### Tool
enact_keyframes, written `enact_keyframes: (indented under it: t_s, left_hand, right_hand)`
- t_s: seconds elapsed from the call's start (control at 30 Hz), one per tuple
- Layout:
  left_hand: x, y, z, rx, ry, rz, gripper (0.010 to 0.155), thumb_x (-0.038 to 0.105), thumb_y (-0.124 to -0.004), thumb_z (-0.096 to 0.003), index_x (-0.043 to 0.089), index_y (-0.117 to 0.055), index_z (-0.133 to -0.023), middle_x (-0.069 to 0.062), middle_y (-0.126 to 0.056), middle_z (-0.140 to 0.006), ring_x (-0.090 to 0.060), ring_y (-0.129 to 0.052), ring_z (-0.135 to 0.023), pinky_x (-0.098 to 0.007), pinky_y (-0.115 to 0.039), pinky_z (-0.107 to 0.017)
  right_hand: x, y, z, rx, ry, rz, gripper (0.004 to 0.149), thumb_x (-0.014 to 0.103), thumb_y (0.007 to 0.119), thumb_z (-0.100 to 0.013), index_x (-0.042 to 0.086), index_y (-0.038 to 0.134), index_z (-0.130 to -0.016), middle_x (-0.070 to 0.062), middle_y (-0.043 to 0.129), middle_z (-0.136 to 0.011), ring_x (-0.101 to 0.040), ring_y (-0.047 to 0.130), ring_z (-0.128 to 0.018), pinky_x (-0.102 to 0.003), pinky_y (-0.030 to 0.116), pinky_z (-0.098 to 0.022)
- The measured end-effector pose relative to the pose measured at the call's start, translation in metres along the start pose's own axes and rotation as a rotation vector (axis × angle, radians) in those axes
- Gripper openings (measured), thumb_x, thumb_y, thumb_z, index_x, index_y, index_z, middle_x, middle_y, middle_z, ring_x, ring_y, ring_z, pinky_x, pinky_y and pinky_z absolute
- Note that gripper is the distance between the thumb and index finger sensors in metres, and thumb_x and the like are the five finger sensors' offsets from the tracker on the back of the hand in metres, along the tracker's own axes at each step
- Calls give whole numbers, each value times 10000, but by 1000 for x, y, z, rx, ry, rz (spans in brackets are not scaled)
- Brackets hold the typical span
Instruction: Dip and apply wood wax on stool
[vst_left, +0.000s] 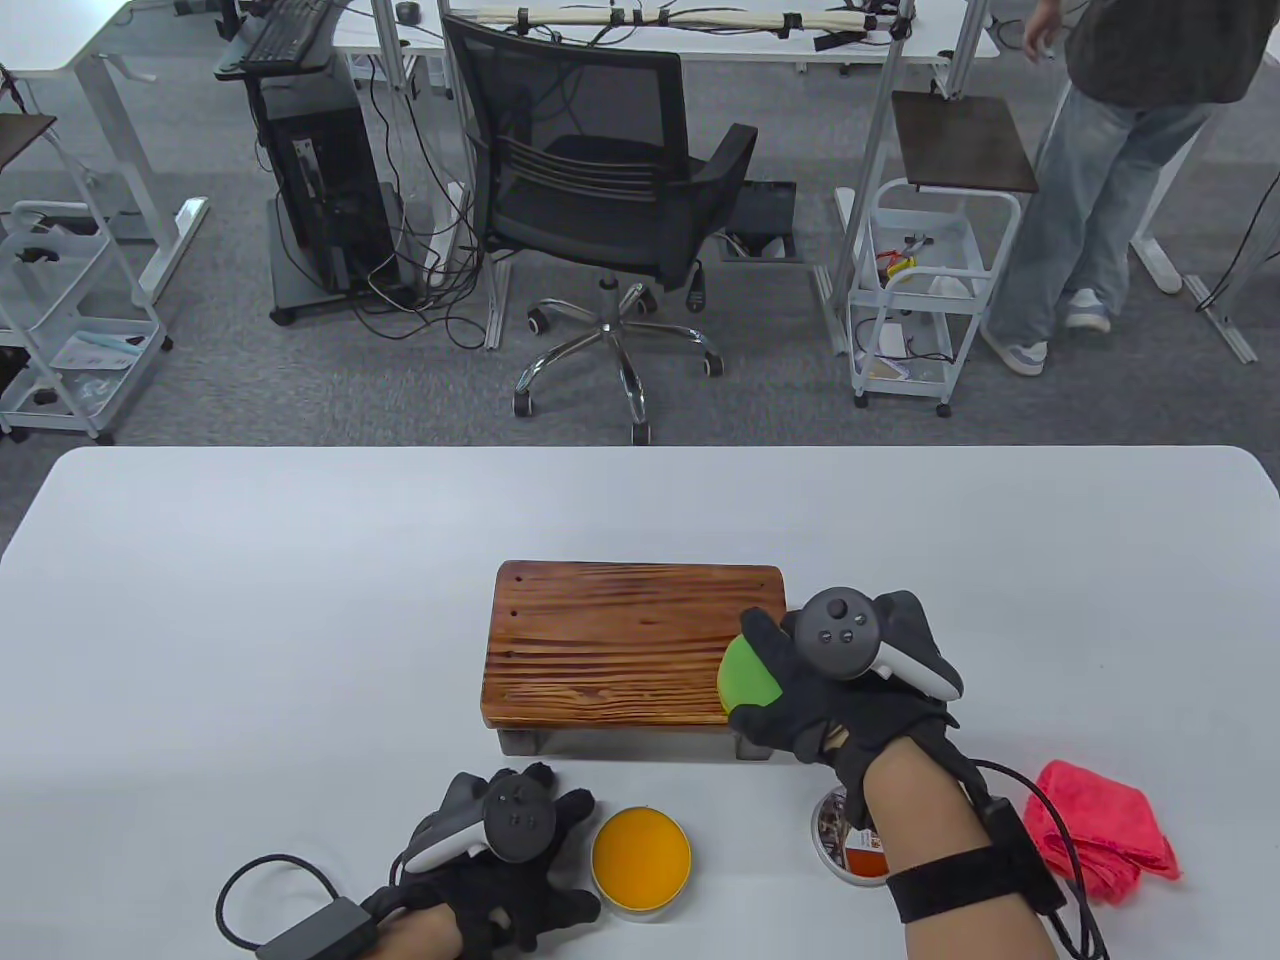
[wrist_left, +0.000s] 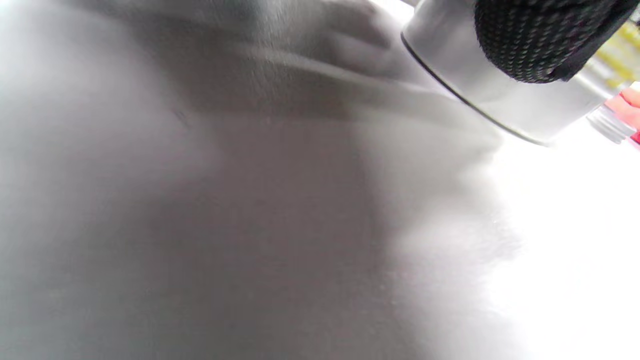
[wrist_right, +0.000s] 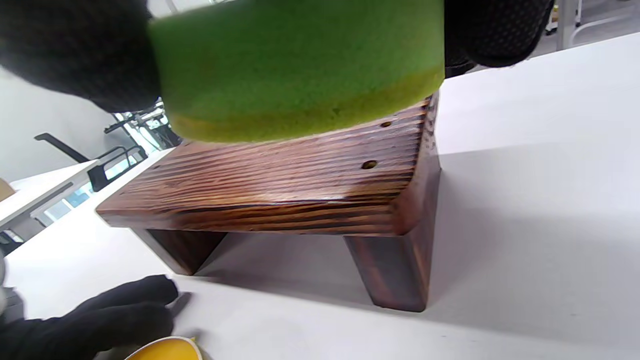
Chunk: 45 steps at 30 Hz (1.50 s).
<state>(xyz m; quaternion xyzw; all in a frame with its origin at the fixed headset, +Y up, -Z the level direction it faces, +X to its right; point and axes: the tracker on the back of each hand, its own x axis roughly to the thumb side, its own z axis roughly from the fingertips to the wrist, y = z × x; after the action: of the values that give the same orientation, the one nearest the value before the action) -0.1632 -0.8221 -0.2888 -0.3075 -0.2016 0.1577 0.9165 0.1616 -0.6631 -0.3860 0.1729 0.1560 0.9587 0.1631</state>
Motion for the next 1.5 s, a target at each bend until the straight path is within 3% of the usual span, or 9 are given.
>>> enact_keyframes:
  t_s: [0.13, 0.33, 0.5, 0.67, 0.93, 1.17, 1.5]
  left_hand:
    - [0, 15, 13, 31, -1, 8, 1069, 729, -789, -470, 345, -43, -1132, -229, 86, -1172, -569, 31, -1026, -804, -88, -628]
    - [-5, 37, 42, 95, -5, 70, 1101, 756, -759, -462, 321, 7, -1123, -253, -7, -1189, -580, -17, -1032, -808, -107, -630]
    - [-18, 60, 54, 253, 35, 121, 1109, 766, -732, -464, 301, 39, -1111, -263, -51, -1187, -585, -14, -1026, -807, -108, -629]
    - [-34, 83, 42, 361, 58, 230, 1115, 765, -735, -456, 314, 54, -1103, -268, -3, -1184, -587, 9, -1020, -809, -99, -628]
    - [-56, 111, 3, 377, 101, 344, 1128, 783, -727, -437, 340, 71, -1101, -269, 41, -1188, -582, 37, -1022, -815, -82, -627]
    - [-66, 107, -23, 321, 83, 438, 1121, 792, -717, -438, 365, 84, -1097, -259, 56, -1190, -591, 26, -1029, -820, -82, -628]
    - [-68, 106, -25, 363, 65, 437, 1108, 786, -764, -425, 403, 1, -1130, -244, -23, -1224, -594, -26, -1054, -827, -99, -641]
  right_hand:
    - [-9, -1, -2, 5, 23, 5, 1010, 726, 855, -390, 231, 381, -1132, -262, 419, -1143, -540, 648, -894, -611, 684, -618]
    - [-18, -1, -3, 5, 33, 8, 1008, 723, 856, -393, 232, 379, -1133, -262, 415, -1145, -540, 643, -897, -613, 679, -620]
    - [-22, 0, -4, 8, 41, 17, 1007, 722, 857, -392, 232, 380, -1132, -261, 411, -1145, -541, 640, -898, -615, 676, -622]
    - [-26, 2, -5, 21, 53, 30, 1007, 722, 856, -392, 233, 379, -1132, -260, 410, -1147, -541, 638, -899, -615, 675, -623]
    - [-27, 2, -7, 45, 70, 64, 1008, 719, 858, -391, 233, 379, -1132, -261, 407, -1147, -542, 635, -901, -617, 671, -624]
    - [-25, 9, -11, 77, 82, 115, 1006, 716, 864, -389, 234, 388, -1132, -259, 410, -1147, -542, 634, -900, -618, 670, -624]
    - [-8, 14, -17, 94, 102, 255, 1001, 706, 880, -381, 236, 411, -1129, -257, 418, -1144, -542, 637, -892, -619, 669, -621]
